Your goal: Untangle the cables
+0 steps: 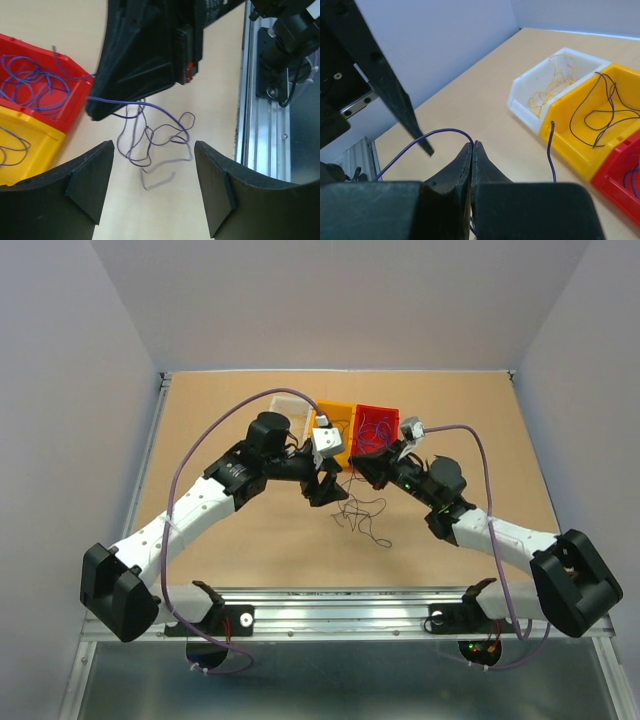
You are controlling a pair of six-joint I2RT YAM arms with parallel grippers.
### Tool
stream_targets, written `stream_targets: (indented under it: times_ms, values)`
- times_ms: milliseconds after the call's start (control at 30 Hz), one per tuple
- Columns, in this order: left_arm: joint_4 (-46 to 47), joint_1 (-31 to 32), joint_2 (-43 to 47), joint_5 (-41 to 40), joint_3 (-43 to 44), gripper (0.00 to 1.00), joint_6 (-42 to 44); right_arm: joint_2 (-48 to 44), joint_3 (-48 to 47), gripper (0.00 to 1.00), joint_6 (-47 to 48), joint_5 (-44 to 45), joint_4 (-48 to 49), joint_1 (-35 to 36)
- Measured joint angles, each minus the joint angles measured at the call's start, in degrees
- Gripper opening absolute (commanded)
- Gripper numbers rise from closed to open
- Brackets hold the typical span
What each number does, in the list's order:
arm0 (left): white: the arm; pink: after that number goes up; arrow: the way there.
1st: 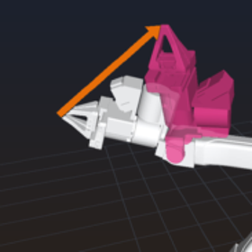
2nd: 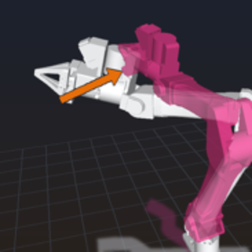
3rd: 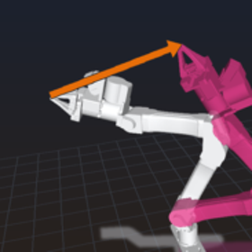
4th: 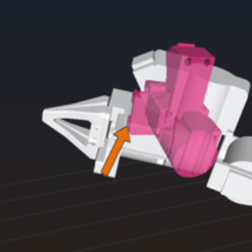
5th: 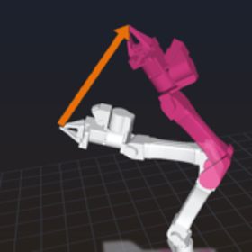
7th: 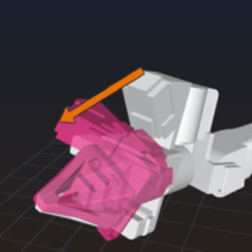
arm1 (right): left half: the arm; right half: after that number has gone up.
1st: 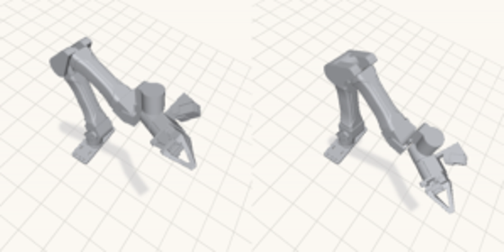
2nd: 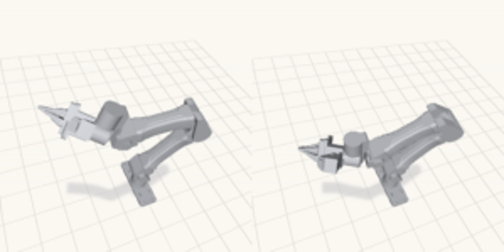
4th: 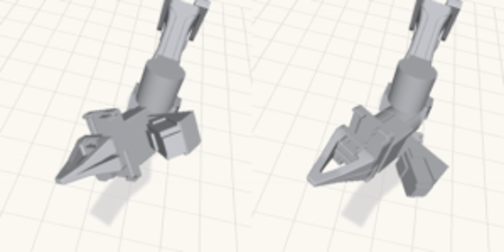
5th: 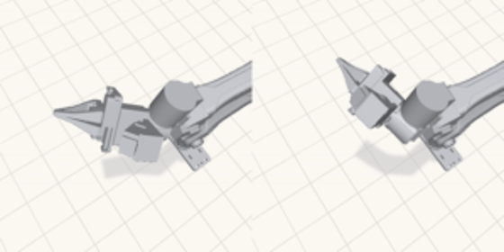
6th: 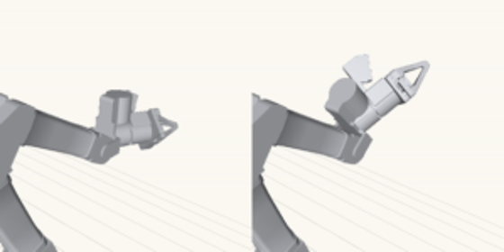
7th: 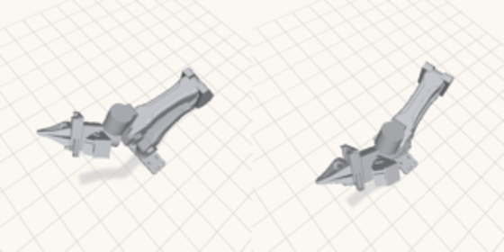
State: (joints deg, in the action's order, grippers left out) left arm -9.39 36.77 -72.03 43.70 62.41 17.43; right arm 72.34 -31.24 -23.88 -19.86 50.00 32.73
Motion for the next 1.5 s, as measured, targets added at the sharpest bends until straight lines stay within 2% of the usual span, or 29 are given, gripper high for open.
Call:
stream_targets:
  times_ms: [333, 367, 400, 467, 500, 567, 600, 633, 700, 733, 933, 1100, 1233, 1300, 1333, 1500]
  values:
    - [-0.31, 3.82, -0.35, -1.36, 0.0, 0.75, 0.04, 3.21, -1.79, 0.01, 0.35, 4.57, -0.7, 0.37]
    - [0.0, 4.07, -0.61, -2.19, 0.0, 0.71, 0.02, 3.34, -1.86, 0.0, 0.35, 4.72, -0.72, 0.5]
    - [0.42, 4.24, -1.14, -3.34, 0.0, 0.58, -0.07, 3.37, -1.9, 0.01, 0.35, 4.87, -0.76, 0.59]
    - [1.03, 4.44, -2.23, -4.92, 0.0, 0.41, -0.59, 3.41, -2.05, 0.01, 0.37, 4.96, -0.74, 0.83]
    - [1.38, 4.44, -2.95, -6.08, 0.0, 0.2, -0.76, 3.41, -2.05, 0.0, 0.44, 5.07, -0.74, 1.03]
    - [2.01, 4.5, -4.31, -8.41, 0.0, 0.0, -0.85, 3.41, -2.05, 0.01, 0.55, 5.09, -0.76, 1.14]
    - [2.14, 4.5, -4.74, -9.22, 0.0, 0.0, -1.05, 3.41, -2.05, 0.02, 0.61, 5.09, -0.76, 1.16]
    - [2.27, 4.5, -4.87, -10.21, 0.0, 0.0, -1.16, 3.41, -2.05, 0.17, 0.76, 5.09, -0.74, 1.16]
    - [2.56, 4.44, -4.76, -12.39, 0.0, 0.0, -1.09, 3.41, -2.05, 0.39, 1.22, 5.07, -0.79, 1.2]
    - [2.78, 4.44, -4.48, -13.27, 0.0, 0.0, -1.11, 3.41, -2.05, 0.52, 1.73, 4.92, -0.79, 1.2]
    - [1.27, 4.37, -0.92, -17.4, 3.32, 0.0, -1.51, 8.52, -3.82, 0.5, 5.09, -4.39, -0.76, 1.25]
    - [-3.37, 4.33, -1.81, -19.17, 21.84, 0.0, -1.53, 17.33, -9.09, 0.52, 6.4, -9.16, -2.45, 1.49]
    - [-4.98, 4.22, -5.95, -23.56, 40.28, 0.0, -0.96, 18.91, -9.97, 0.52, 6.8, -9.55, -3.58, 1.49]
    - [-4.11, 3.8, -7.43, -25.92, 45.35, 0.0, -0.48, 18.88, -9.97, 0.56, 7.26, -9.51, -3.89, 1.49]
    - [-3.78, 3.52, -7.8, -27.04, 46.31, 0.0, -0.26, 18.86, -9.97, 0.62, 7.5, -9.46, -4.07, 1.49]
    - [-3.28, 1.49, -11.3, -31.32, 46.86, 0.0, 0.74, 17.66, -9.9, 0.64, 8.15, -7.72, -4.66, 1.49]
